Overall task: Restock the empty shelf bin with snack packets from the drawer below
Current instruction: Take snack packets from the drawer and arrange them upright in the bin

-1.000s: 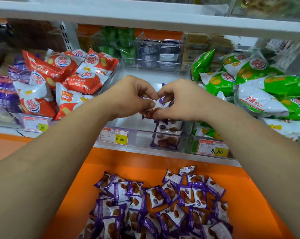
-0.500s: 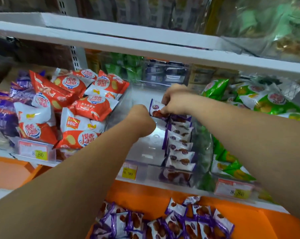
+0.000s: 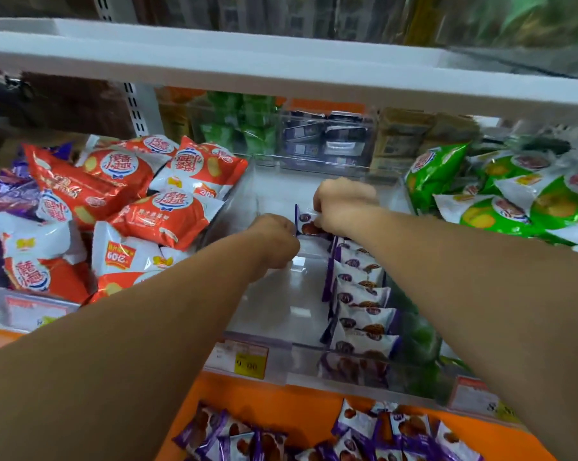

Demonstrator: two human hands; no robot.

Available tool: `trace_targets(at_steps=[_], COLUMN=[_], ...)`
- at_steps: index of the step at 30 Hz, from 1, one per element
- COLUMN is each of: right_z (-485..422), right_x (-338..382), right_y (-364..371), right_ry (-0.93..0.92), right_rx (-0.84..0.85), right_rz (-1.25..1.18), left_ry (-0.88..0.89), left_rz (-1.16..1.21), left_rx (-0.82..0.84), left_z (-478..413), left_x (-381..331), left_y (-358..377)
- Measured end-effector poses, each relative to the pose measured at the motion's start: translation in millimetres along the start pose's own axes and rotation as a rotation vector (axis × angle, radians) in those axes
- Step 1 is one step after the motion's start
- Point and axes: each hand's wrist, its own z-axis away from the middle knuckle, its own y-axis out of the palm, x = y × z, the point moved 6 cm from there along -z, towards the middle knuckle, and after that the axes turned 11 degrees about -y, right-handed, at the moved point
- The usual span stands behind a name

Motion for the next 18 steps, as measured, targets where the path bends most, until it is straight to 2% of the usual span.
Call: trace_targets(at_steps=[13,18], right_z=[-1.3,2.9], right_x=[-1.3,-3.3], right_y=[0.5,-13.6], right_ry=[0.005,0.006], right_rx=[-0.027,-0.043], right_rz=[0.016,0.015], left_ry=[0.027,0.008], left_rz=[0.170,0.219], left_rx=[0.005,-0.042], left_z=[1.5,-2.1], left_x=[-9.2,-2.6], left_y=[11.1,9.6])
